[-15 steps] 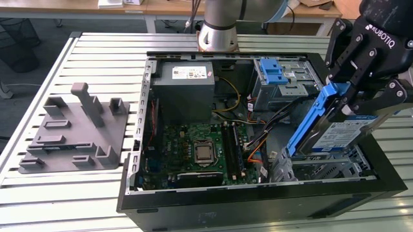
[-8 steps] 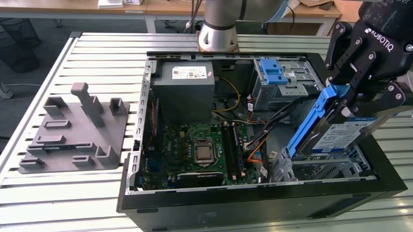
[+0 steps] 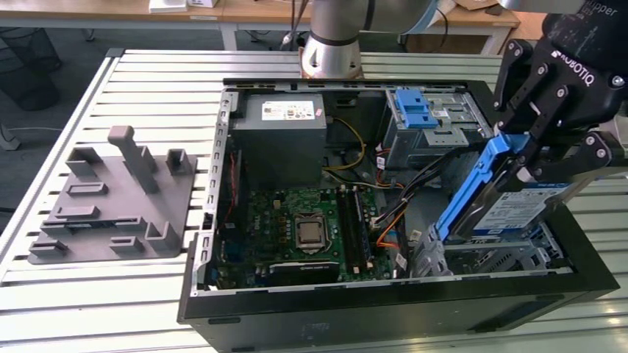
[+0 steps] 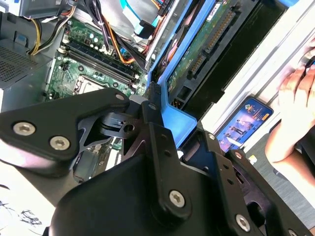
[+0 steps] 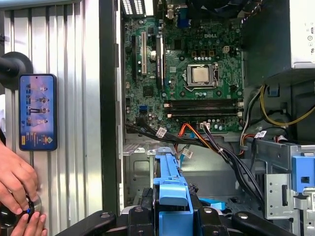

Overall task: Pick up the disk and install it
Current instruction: 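Insert the disk into the insertion slot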

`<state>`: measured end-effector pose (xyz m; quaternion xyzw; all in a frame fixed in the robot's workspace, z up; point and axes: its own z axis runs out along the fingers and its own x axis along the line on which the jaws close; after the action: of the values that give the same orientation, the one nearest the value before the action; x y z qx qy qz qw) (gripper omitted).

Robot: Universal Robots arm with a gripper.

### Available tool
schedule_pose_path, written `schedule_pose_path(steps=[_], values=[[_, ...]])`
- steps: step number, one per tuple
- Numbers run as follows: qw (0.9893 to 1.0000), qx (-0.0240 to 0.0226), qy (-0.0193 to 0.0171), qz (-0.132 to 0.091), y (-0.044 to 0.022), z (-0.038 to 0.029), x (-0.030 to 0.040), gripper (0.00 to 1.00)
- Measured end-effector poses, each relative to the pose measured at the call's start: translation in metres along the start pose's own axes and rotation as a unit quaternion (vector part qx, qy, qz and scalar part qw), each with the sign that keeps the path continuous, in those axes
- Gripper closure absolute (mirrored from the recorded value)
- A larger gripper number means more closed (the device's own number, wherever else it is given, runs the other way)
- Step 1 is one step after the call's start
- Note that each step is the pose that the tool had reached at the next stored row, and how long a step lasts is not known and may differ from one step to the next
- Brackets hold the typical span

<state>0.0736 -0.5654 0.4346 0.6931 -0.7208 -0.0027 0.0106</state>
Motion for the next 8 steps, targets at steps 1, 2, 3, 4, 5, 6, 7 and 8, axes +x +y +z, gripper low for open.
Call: schedule_pose_path(steps=[1, 2, 3, 4, 5, 6, 7, 8], values=[[1.0000, 0.0000, 0.0000, 0.000, 0.0000, 0.0005, 0.0001, 0.63], [1.0000, 0.0000, 0.0000, 0.000, 0.0000, 0.0009, 0.0003, 0.63], [1.0000, 0.0000, 0.0000, 0.000, -0.0001, 0.0014, 0.0005, 0.63], [1.0000, 0.0000, -0.0001, 0.000, -0.0001, 0.0020, 0.0007, 0.63], [1.0000, 0.0000, 0.0000, 0.000, -0.0001, 0.0026, 0.0008, 0.63], [1.0000, 0.0000, 0.0000, 0.000, -0.0001, 0.0032, 0.0009, 0.63], [1.0000, 0.0000, 0.0000, 0.000, -0.0002, 0.0038, 0.0010, 0.63], [1.0000, 0.0000, 0.0000, 0.000, -0.0002, 0.0044, 0.0010, 0.63]])
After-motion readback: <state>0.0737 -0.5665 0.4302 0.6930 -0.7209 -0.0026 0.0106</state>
